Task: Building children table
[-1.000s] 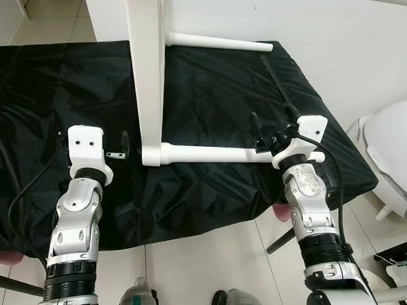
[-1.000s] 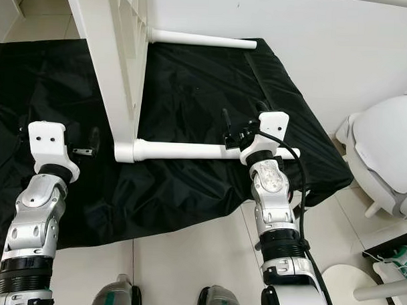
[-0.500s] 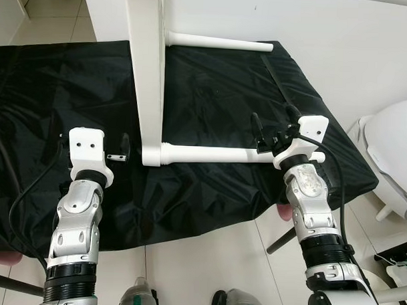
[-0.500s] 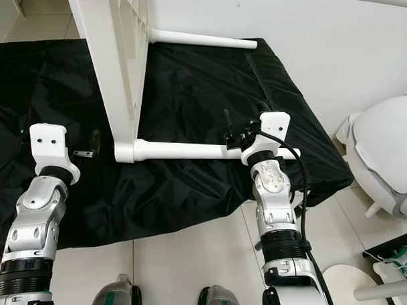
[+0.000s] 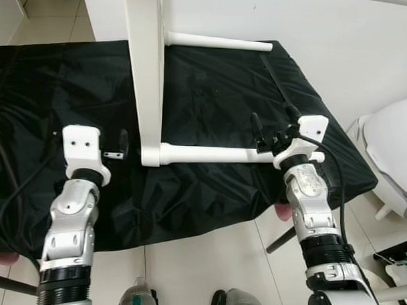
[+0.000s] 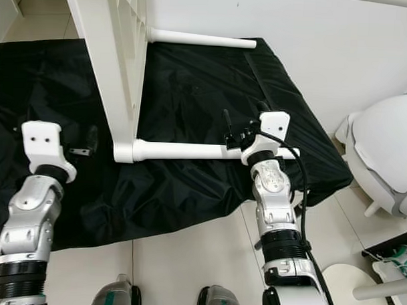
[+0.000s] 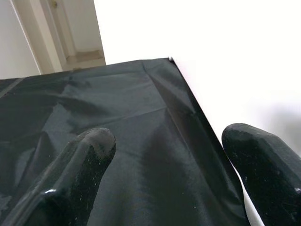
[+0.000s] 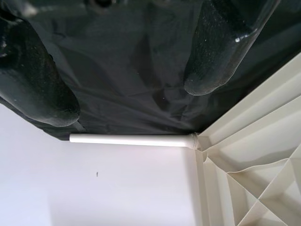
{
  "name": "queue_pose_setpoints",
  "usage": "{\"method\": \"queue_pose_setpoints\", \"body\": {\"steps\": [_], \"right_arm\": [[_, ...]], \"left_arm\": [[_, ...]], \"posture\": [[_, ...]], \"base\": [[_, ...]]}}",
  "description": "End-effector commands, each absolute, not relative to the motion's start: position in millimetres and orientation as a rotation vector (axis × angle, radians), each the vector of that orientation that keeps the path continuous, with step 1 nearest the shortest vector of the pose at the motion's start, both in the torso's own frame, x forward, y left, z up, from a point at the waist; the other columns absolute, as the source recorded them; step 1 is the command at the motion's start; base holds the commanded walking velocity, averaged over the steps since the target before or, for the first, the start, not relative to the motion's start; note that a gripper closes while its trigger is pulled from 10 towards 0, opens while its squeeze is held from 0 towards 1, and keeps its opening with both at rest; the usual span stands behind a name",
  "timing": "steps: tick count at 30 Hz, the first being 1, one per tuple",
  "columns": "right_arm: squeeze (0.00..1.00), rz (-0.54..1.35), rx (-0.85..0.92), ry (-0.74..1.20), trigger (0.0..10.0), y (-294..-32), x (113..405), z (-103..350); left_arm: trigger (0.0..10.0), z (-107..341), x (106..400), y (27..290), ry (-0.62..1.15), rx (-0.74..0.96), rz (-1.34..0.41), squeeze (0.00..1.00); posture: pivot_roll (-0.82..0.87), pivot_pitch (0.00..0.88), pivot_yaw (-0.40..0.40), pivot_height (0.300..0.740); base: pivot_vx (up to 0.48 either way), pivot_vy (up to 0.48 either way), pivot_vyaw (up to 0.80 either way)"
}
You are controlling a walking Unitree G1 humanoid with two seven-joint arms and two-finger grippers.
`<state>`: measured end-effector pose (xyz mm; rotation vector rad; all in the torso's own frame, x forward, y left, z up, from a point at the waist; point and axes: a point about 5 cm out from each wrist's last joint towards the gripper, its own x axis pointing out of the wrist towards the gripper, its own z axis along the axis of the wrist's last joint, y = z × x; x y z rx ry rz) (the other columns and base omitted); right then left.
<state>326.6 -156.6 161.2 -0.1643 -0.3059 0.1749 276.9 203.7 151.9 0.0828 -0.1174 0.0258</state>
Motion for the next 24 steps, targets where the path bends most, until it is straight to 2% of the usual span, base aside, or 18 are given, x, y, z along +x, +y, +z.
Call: {"method": "queue_pose_setpoints", "body": {"steps": [1, 8, 13, 17, 24], "right_arm": [[0.0, 0.182, -0.167, -0.3, 10.0, -154, 327, 161], [0.0, 0.194, -0.17, -0.306, 10.0, -150, 329, 163], [0.0, 0.19, -0.258, -0.42, 10.0, -150, 328, 188], [0.0, 0.166, -0.249, -0.518, 10.0, -151, 329, 216], [0.0, 0.162, -0.26, -0.532, 10.0, -153, 328, 221]], "left_arm": [[10.0, 153, 273, 204, -0.122, 0.093, -0.042, 0.0], [10.0, 155, 272, 213, -0.117, 0.142, -0.044, 0.0], [10.0, 154, 267, 205, -0.109, 0.141, -0.102, 0.0], [10.0, 152, 263, 197, -0.087, 0.125, -0.191, 0.0], [10.0, 135, 247, 176, 0.024, 0.115, -0.418, 0.0]], "posture": [[0.04, 0.009, -0.031, 0.74], [0.05, 0.009, -0.033, 0.74], [0.05, 0.011, -0.035, 0.74], [0.05, 0.011, -0.035, 0.74], [0.05, 0.02, -0.034, 0.74]], "base": [[0.0, 0.0, 0.0], [0.0, 0.0, 0.0], [0.0, 0.0, 0.0], [0.0, 0.0, 0.0], [0.0, 0.0, 0.0]]}}
